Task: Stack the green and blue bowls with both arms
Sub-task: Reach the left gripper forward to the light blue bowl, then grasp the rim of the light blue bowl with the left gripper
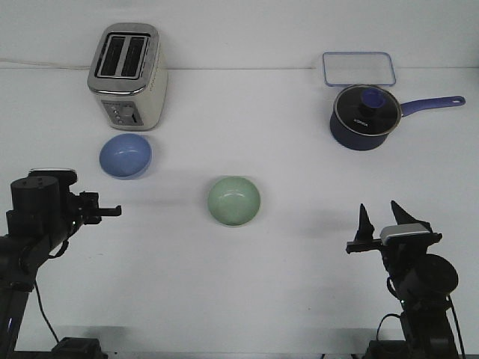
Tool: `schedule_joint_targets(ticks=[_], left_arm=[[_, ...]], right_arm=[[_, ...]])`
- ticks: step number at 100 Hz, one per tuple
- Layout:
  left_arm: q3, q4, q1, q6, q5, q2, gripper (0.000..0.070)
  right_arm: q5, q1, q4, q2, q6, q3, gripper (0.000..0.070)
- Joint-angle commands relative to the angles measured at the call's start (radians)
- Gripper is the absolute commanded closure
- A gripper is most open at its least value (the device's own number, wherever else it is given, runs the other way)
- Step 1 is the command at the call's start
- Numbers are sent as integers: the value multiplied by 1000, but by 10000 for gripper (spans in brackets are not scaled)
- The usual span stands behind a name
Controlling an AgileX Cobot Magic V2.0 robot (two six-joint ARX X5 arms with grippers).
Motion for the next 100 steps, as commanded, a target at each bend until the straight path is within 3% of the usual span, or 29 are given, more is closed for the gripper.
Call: schedule_joint_targets(ticks=[1, 9, 19, 24, 40, 53, 73, 100], left_arm=[[20, 6, -2, 8, 1, 5, 684], [20, 4, -2, -21, 1, 6, 651], [20, 0, -2, -32, 1, 8, 427], [20, 0, -2, -32, 1, 8, 350], [20, 8, -2, -32, 1, 10, 296], [29, 8, -2, -30, 1, 36, 112], [103, 10, -1, -18, 1, 156, 117], [338, 1, 60, 10, 1, 441, 117]], right_arm=[[1, 1, 10, 3, -1, 3, 250], [1, 1, 10, 3, -1, 3, 250], [1, 1, 10, 3, -1, 3, 250], [1, 1, 10, 3, -1, 3, 250], [1, 1, 10, 3, -1, 3, 250], [1, 1, 10, 3, -1, 3, 250], [1, 1, 10, 3, -1, 3, 250], [1, 1, 10, 3, 0, 3, 250]])
